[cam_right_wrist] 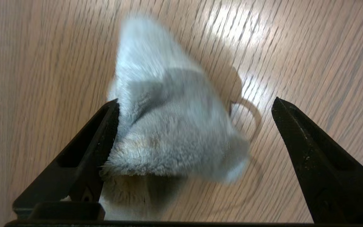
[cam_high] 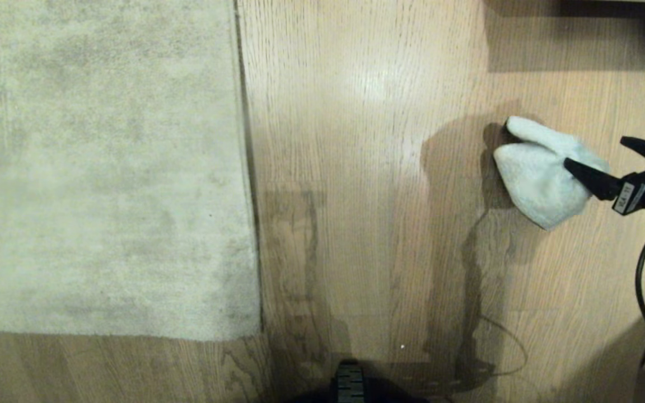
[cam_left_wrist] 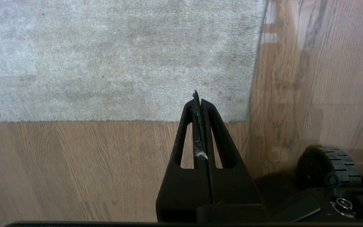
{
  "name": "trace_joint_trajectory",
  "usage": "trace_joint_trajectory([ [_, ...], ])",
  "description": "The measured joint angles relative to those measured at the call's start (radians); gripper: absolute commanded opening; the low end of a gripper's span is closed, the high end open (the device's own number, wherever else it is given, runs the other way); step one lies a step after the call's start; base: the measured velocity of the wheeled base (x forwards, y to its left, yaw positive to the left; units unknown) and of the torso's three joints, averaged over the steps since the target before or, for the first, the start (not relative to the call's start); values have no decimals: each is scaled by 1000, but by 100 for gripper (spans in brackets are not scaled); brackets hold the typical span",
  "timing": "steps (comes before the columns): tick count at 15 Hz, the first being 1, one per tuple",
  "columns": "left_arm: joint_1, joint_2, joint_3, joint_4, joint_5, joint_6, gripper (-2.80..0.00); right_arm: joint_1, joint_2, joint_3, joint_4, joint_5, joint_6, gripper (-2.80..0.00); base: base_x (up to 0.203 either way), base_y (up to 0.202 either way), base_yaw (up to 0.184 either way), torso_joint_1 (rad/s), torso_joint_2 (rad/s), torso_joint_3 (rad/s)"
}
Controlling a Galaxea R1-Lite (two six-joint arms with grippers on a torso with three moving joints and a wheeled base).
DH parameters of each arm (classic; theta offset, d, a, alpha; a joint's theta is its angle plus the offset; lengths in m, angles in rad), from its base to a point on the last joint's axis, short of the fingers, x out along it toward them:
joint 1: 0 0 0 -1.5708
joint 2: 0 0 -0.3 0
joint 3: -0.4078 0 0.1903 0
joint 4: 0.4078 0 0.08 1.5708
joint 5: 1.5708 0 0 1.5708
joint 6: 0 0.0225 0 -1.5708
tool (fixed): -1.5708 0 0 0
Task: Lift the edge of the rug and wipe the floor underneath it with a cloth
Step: Put down the rag
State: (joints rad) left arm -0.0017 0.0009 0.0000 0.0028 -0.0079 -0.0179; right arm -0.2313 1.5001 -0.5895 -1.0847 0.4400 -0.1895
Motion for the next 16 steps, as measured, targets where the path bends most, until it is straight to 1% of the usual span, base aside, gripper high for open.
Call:
trace_joint_trajectory([
  [3, 0, 0, 0, 0, 0, 0, -280, -15, 23, -46, -1, -3, 19, 0, 0, 0, 0, 0, 0, 0],
  [7, 0, 0, 0, 0, 0, 0, -280, -38, 68, -145, -34, -5, 26, 0, 0, 0, 0, 0, 0, 0],
  [9, 0, 0, 0, 0, 0, 0, -280, -50, 84, -154, -32, -8, 25, 0, 0, 0, 0, 0, 0, 0],
  [12, 0, 0, 0, 0, 0, 0, -280, -104, 115, -142, -37, -14, 24, 0, 0, 0, 0, 0, 0, 0],
  [16, 0, 0, 0, 0, 0, 0, -280, -124, 193, -139, -39, -14, 10, 0, 0, 0, 0, 0, 0, 0],
])
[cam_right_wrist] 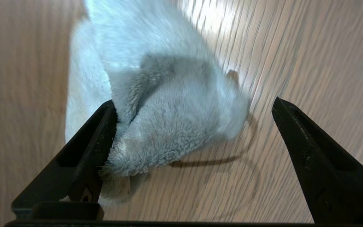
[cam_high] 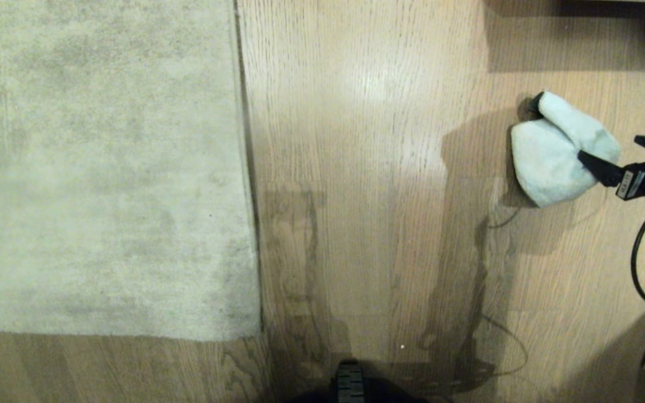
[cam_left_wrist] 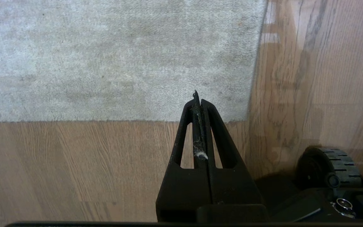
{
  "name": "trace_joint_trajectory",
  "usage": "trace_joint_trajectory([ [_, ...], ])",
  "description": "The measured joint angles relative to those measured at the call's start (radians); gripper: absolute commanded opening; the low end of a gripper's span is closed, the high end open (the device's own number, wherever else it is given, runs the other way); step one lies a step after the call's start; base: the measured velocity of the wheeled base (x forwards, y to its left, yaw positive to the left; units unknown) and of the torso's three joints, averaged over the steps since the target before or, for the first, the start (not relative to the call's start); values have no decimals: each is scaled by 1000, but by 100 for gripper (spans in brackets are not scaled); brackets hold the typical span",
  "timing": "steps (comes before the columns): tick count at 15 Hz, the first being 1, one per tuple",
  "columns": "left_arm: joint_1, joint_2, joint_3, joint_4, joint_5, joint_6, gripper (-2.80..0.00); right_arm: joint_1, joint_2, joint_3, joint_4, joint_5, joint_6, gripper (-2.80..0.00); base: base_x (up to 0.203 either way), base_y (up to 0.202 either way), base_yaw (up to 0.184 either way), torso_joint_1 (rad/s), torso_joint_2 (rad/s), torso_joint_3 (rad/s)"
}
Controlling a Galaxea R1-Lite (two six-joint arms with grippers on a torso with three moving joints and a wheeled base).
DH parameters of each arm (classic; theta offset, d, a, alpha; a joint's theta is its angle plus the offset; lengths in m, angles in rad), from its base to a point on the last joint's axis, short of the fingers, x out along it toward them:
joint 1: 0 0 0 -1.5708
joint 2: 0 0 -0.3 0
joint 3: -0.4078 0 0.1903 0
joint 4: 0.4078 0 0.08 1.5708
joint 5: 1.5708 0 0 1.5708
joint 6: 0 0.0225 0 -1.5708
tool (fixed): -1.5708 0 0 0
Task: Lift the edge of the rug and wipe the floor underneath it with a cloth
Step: Put down the rag
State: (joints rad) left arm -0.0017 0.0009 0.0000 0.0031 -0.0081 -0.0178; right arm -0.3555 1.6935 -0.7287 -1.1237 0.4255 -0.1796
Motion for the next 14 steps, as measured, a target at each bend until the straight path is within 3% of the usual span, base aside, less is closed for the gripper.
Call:
trace_joint_trajectory([
  [9, 0, 0, 0, 0, 0, 0, -280, 0, 101, -18, -6, 2, -7, 0, 0, 0, 0, 0, 0, 0],
  [13, 0, 0, 0, 0, 0, 0, -280, 95, 60, -43, -41, 7, -1, 0, 0, 0, 0, 0, 0, 0],
  [14, 0, 0, 0, 0, 0, 0, -280, 86, 52, -46, -41, 3, 1, 0, 0, 0, 0, 0, 0, 0],
])
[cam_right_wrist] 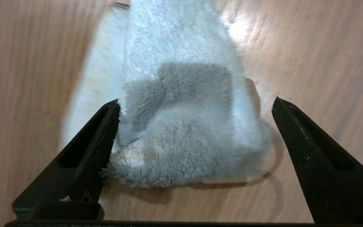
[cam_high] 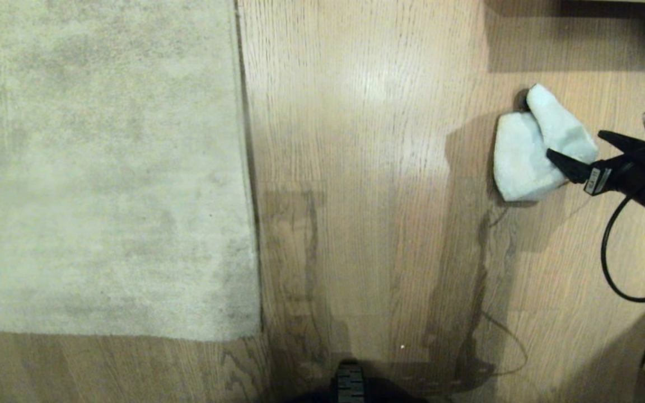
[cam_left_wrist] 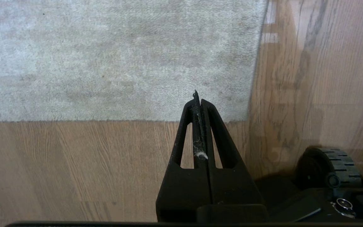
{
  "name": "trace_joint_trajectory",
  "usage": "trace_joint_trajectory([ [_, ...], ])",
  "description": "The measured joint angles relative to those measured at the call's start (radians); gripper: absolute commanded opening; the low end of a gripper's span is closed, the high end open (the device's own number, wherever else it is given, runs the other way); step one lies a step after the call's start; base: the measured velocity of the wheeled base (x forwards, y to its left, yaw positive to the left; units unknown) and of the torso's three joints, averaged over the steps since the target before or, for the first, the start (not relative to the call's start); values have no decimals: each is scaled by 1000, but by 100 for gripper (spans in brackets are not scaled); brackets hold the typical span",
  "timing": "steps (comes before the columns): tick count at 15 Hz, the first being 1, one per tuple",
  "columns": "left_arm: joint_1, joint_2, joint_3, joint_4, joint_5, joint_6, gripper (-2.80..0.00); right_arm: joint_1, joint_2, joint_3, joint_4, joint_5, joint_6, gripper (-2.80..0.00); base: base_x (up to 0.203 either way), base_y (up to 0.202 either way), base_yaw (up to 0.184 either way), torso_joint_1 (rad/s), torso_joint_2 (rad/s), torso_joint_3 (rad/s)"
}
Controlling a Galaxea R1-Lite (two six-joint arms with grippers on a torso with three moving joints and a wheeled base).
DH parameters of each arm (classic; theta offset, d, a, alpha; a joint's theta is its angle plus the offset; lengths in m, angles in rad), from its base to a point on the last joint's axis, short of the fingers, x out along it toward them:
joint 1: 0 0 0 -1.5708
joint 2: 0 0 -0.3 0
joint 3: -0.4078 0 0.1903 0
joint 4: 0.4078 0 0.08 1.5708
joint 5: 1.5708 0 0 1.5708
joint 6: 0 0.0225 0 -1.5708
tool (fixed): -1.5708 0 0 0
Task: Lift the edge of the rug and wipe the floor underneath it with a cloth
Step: Put down the rag
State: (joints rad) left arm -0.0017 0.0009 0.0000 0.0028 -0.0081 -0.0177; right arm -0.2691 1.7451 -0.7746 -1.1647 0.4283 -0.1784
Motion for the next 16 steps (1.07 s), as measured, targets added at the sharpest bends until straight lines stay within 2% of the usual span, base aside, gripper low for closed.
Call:
trace_joint_trajectory([
  [3, 0, 0, 0, 0, 0, 0, -280, -161, -11, -16, -4, -33, 5, 0, 0, 0, 0, 0, 0, 0],
  [5, 0, 0, 0, 0, 0, 0, -280, -182, -31, -6, -2, -34, 3, 0, 0, 0, 0, 0, 0, 0],
  [6, 0, 0, 0, 0, 0, 0, -280, -138, -48, 0, 1, -34, 2, 0, 0, 0, 0, 0, 0, 0],
  [9, 0, 0, 0, 0, 0, 0, -280, 67, -126, 12, 49, -34, 2, 0, 0, 0, 0, 0, 0, 0],
  [11, 0, 0, 0, 0, 0, 0, -280, 95, -172, 24, 79, -34, 6, 0, 0, 0, 0, 0, 0, 0],
  [12, 0, 0, 0, 0, 0, 0, -280, 57, -182, 30, 83, -34, 9, 0, 0, 0, 0, 0, 0, 0],
  [14, 0, 0, 0, 0, 0, 0, -280, -80, -186, 34, 81, -33, 15, 0, 0, 0, 0, 0, 0, 0],
  [16, 0, 0, 0, 0, 0, 0, -280, -154, -192, 20, 89, -29, 18, 0, 0, 0, 0, 0, 0, 0],
])
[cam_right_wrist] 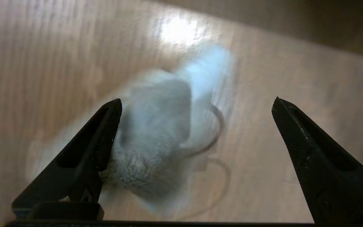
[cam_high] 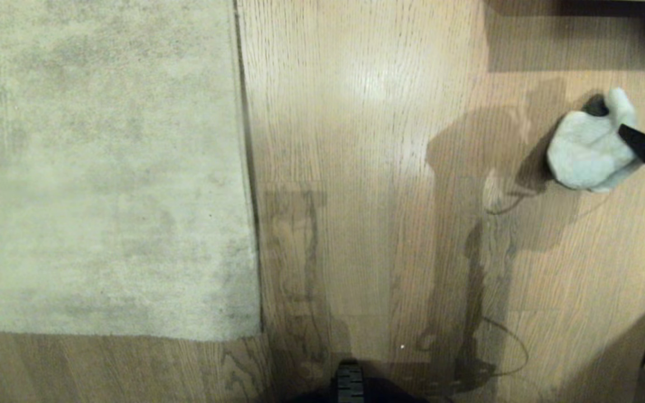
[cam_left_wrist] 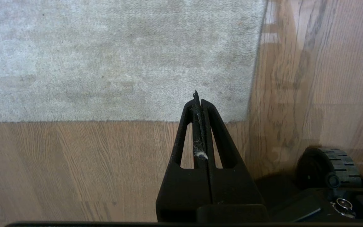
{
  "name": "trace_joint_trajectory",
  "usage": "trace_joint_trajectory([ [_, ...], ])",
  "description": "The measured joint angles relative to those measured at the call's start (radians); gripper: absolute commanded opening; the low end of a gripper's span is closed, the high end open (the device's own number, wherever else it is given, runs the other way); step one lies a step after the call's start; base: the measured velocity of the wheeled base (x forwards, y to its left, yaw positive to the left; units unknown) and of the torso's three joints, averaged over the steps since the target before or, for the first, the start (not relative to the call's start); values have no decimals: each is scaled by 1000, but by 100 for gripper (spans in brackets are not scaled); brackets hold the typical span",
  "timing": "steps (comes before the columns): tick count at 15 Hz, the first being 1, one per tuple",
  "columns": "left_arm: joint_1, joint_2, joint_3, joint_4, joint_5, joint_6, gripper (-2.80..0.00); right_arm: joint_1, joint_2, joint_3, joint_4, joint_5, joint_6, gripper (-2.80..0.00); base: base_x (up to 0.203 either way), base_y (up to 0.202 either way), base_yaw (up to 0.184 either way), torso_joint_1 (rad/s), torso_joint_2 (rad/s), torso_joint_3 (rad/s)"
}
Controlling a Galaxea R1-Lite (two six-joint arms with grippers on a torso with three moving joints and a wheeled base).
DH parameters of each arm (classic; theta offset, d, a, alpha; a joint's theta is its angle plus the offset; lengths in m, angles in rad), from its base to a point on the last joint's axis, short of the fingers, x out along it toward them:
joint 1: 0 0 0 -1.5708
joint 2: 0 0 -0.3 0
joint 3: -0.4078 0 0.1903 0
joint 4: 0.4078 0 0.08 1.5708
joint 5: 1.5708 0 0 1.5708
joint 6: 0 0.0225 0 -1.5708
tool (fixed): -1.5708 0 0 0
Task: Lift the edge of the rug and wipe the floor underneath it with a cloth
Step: Put down the rag
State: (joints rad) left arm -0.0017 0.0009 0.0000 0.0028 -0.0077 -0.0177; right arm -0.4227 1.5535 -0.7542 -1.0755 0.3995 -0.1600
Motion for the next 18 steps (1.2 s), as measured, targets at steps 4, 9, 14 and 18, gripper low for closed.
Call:
trace_joint_trajectory([
  [4, 0, 0, 0, 0, 0, 0, -280, 31, -77, -23, 29, 2, 56, 0, 0, 0, 0, 0, 0, 0],
  [9, 0, 0, 0, 0, 0, 0, -280, 5, -159, 11, 25, -8, 220, 0, 0, 0, 0, 0, 0, 0],
  [14, 0, 0, 0, 0, 0, 0, -280, -107, -164, 178, 19, 12, 112, 0, 0, 0, 0, 0, 0, 0],
  [18, 0, 0, 0, 0, 0, 0, -280, -116, -185, 203, 22, 17, 152, 0, 0, 0, 0, 0, 0, 0],
])
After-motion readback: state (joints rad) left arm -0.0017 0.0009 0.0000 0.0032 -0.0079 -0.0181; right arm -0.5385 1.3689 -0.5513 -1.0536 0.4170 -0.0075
